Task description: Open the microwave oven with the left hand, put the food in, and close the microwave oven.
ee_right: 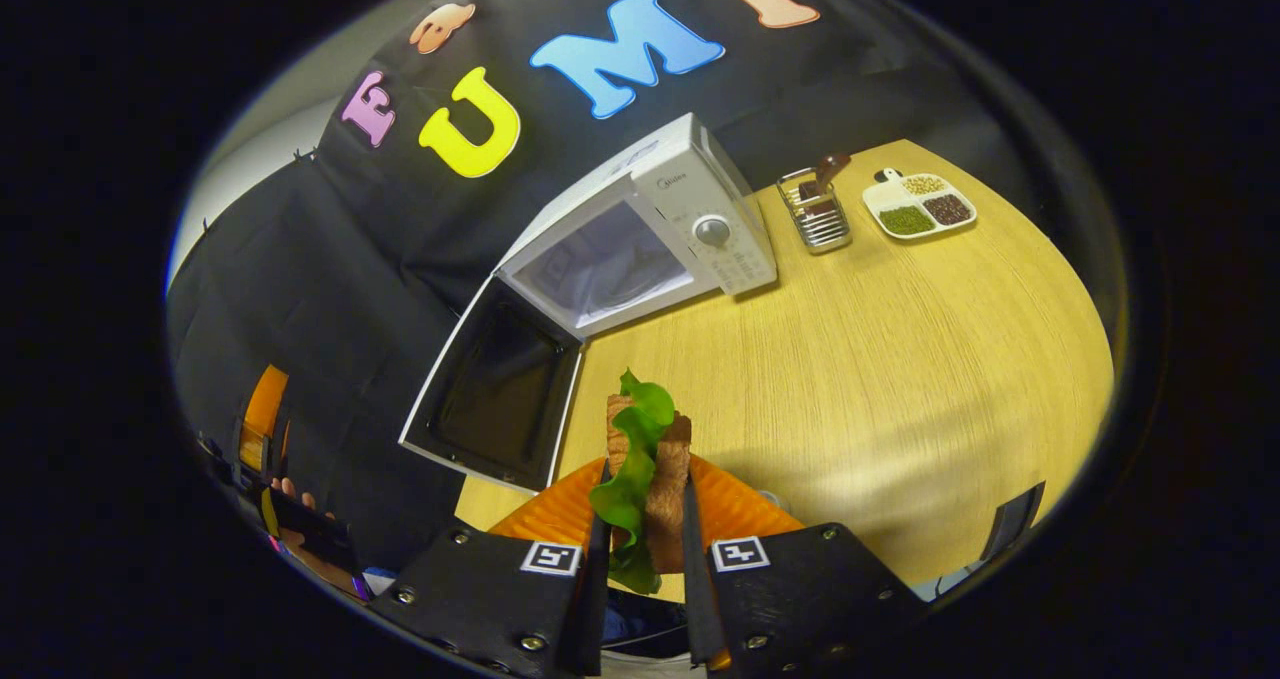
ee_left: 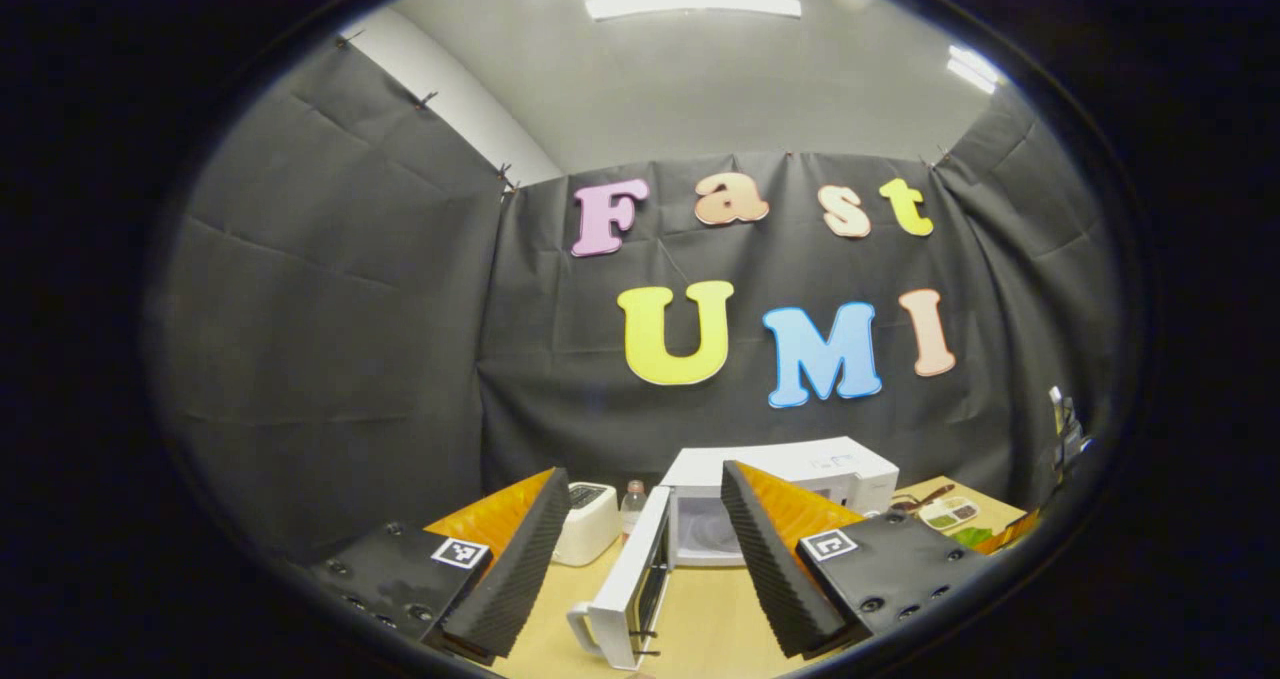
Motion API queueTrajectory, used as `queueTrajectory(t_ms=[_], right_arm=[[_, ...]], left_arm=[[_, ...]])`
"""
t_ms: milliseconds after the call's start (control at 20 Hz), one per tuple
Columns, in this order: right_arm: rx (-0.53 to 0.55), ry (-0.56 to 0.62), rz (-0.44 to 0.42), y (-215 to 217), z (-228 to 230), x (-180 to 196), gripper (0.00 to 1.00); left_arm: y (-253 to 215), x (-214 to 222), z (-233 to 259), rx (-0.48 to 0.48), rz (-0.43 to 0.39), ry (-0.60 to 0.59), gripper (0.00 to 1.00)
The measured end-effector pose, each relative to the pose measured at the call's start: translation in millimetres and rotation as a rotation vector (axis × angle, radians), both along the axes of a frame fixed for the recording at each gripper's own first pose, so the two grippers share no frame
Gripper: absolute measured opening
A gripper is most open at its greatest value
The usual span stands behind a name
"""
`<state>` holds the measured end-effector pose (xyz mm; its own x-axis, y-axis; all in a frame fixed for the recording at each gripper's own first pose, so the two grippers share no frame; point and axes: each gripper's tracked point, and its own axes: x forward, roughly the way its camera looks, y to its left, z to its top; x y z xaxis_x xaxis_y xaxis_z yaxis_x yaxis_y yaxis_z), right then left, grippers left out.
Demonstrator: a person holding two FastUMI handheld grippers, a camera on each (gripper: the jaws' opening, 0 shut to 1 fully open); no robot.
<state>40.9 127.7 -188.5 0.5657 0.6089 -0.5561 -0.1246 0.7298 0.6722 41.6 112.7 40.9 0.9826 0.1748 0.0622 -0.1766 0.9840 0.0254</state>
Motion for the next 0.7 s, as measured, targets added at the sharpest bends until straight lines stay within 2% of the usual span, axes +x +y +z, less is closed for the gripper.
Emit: queueTrajectory(t_ms=[250, 700], right_arm=[[0.02, -0.043, -0.058, 45.0, 8.2, 37.8, 0.33], [0.074, -0.115, -0.201, 113.5, 11.3, 111.3, 0.33]], left_arm=[[42.3, 24.2, 1.1, 0.025, 0.008, 0.001, 1.0], [113.5, 53.8, -8.1, 0.002, 0.04, 0.012, 1.0]])
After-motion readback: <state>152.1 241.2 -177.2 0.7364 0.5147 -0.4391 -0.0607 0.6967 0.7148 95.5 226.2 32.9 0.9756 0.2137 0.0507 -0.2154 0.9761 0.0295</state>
